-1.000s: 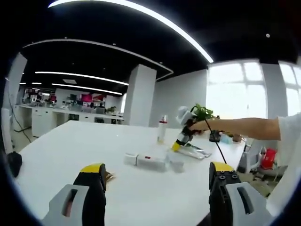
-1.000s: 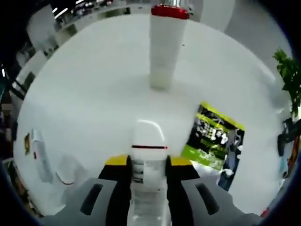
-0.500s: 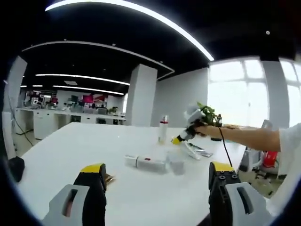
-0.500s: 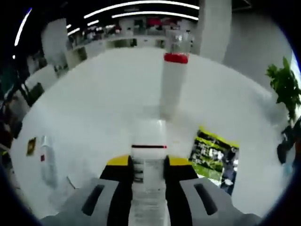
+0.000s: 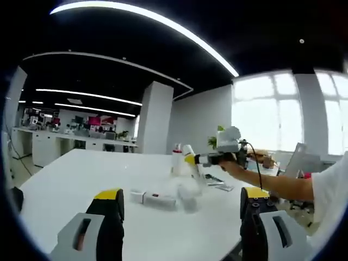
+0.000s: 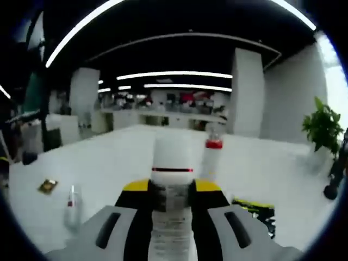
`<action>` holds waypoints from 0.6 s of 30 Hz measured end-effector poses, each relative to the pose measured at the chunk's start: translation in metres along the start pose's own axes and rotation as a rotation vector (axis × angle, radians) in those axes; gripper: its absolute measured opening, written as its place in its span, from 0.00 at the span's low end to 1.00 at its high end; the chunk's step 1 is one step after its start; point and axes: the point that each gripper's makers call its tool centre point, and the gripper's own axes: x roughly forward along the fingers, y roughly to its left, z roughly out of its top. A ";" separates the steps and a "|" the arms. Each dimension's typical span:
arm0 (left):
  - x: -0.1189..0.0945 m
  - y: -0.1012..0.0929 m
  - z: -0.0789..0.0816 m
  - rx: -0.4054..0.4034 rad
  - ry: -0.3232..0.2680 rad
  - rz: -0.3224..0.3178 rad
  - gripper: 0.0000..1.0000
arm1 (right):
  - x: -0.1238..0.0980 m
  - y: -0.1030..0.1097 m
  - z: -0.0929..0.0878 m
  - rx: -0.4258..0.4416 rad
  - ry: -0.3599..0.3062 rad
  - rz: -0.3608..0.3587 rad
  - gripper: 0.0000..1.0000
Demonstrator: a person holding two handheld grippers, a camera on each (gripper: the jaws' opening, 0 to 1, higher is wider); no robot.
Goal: Arrange the skincare products in the storage area until every visible bottle or jar stands upright without overlapping.
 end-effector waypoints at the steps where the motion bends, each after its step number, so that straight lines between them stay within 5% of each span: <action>1: 0.001 -0.001 -0.001 0.002 0.004 -0.007 0.91 | -0.002 0.001 0.002 -0.009 -0.016 -0.005 0.24; 5: 0.004 -0.007 -0.004 0.041 0.025 -0.022 0.94 | -0.014 0.009 0.021 -0.014 -0.145 -0.006 0.24; 13: 0.021 -0.006 0.004 -0.003 -0.022 -0.061 1.00 | -0.029 0.025 0.044 0.026 -0.198 0.039 0.24; 17: 0.030 0.000 0.026 -0.026 -0.145 -0.089 1.00 | -0.032 0.033 0.048 0.040 -0.194 0.072 0.25; 18: 0.031 0.001 0.033 -0.017 -0.189 -0.097 1.00 | -0.034 0.039 0.046 0.098 -0.172 0.117 0.25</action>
